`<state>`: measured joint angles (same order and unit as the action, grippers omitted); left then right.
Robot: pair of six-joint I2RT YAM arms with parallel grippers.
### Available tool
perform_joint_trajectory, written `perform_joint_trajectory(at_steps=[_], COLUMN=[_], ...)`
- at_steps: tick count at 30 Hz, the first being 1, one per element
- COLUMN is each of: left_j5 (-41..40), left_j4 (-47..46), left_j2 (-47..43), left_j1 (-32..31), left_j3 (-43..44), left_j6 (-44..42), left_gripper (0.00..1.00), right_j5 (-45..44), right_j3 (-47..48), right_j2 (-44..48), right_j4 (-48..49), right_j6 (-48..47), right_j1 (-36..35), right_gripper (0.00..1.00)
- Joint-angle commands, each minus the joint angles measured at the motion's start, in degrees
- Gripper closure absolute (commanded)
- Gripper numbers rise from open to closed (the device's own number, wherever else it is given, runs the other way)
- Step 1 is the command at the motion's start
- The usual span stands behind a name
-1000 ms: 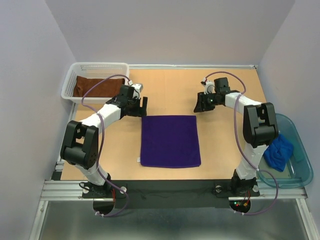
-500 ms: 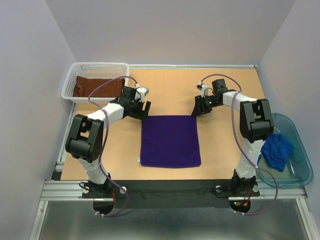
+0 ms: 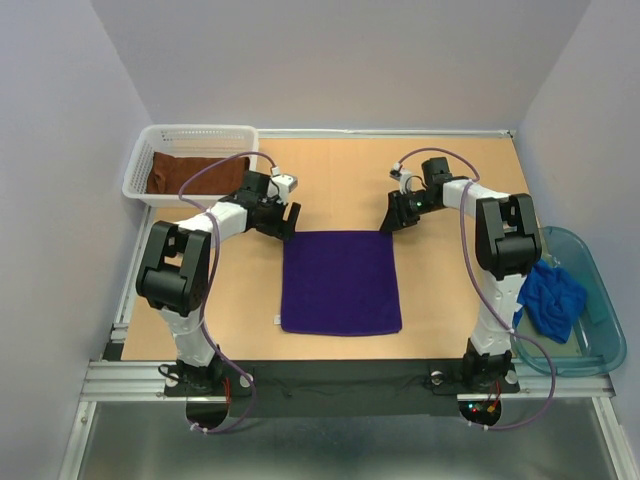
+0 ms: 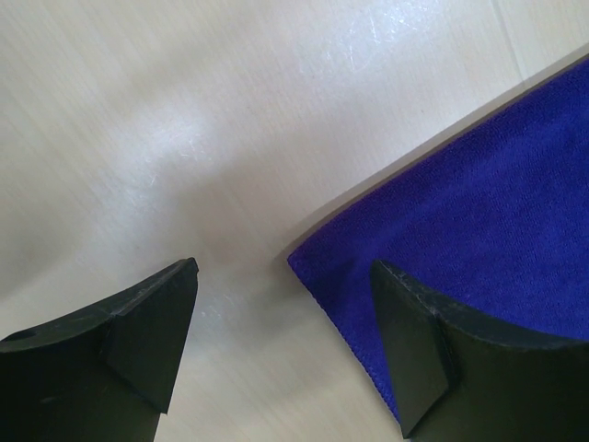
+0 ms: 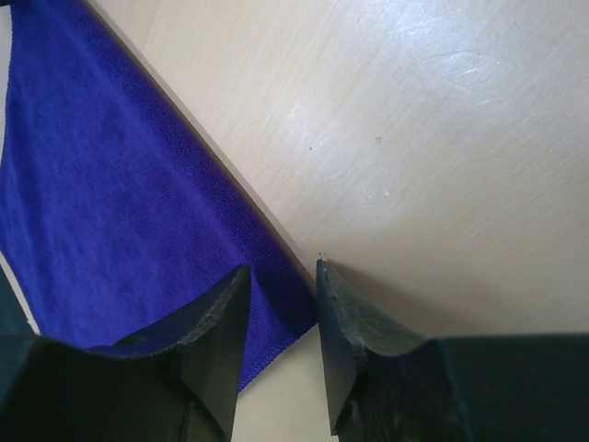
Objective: Fold and stack the towels
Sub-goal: Fold the towel
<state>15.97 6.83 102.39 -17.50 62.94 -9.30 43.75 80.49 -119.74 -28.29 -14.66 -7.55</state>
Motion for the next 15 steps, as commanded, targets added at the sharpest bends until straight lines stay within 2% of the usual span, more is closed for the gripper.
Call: perform_joint_trajectory(at_steps=[1, 7, 13, 15], left_j5=[2.66, 5.21, 7.58, 8.11], left_j4=[0.81, 2.31, 4.42, 4.59], left_j2=[0.44, 1.67, 2.73, 3.08], left_j1=[0.44, 1.41, 1.85, 1.85], left_j3=[2.63, 4.29, 5.79, 6.06], left_j6=[-1.51, -1.95, -2.57, -2.74], left_gripper=[0.14, 0.14, 0.15, 0.16], right_j5=[-6.04, -8.33, -8.06, -7.89], right_j3=[-0.68, -0.42, 0.28, 0.55], right_j2=[-3.65, -4.62, -4.53, -4.53], right_j4=[-5.19, -6.51, -7.13, -7.39], right_j6=[-3.01, -3.8, -4.24, -4.33], right_j1=[-0.45, -0.45, -0.45, -0.45], right_gripper=[0.62, 0.68, 0.91, 0.95])
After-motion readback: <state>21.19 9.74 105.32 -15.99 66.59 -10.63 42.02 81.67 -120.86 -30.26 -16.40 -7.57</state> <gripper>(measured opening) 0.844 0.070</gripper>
